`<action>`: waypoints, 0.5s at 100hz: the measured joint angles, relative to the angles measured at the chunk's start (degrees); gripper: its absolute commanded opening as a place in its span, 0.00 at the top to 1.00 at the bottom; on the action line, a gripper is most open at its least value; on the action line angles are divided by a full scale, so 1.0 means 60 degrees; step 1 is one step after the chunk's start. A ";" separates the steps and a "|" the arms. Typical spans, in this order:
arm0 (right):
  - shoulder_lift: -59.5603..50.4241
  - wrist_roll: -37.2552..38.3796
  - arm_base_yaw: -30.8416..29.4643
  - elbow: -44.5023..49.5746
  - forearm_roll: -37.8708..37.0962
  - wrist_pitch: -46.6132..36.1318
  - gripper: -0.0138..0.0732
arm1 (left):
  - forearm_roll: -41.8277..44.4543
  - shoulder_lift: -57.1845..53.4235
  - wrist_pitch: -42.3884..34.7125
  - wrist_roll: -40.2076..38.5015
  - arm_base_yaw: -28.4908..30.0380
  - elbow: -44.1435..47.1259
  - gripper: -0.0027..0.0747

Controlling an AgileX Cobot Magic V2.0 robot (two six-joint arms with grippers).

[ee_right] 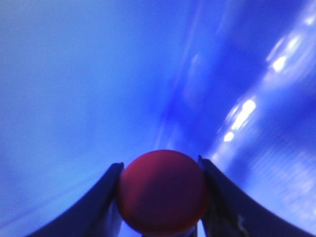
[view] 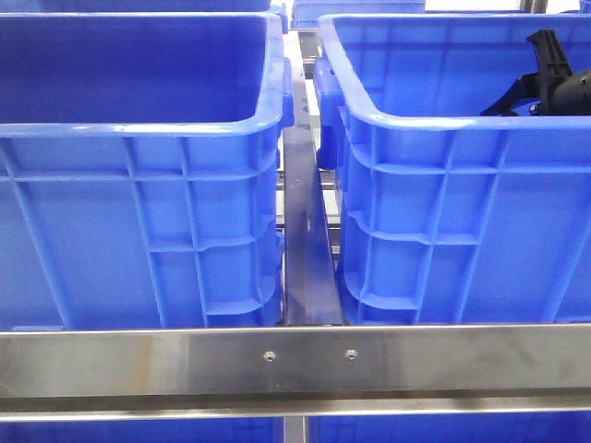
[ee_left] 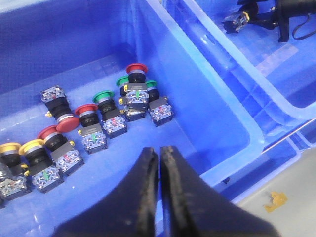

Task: Pick red and yellow buttons and place in box
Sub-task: 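Carry the red button over the empty bin and release it with the right gripper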

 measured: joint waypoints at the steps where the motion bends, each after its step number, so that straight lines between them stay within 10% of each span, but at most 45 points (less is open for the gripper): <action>1: 0.0000 0.0005 0.0000 0.0000 0.0000 0.0007 0.77 | 0.0000 0.0000 0.0000 0.0000 0.0000 0.0000 0.99; 28: 0.0000 0.0225 0.0000 0.0000 0.0004 -0.0152 0.73 | -0.0022 0.0000 0.0000 0.0000 0.0000 0.0000 0.99; 50: 0.0000 0.0247 0.0000 0.0000 0.0004 -0.0151 0.42 | -0.0022 0.0000 0.0000 0.0000 0.0000 0.0000 0.99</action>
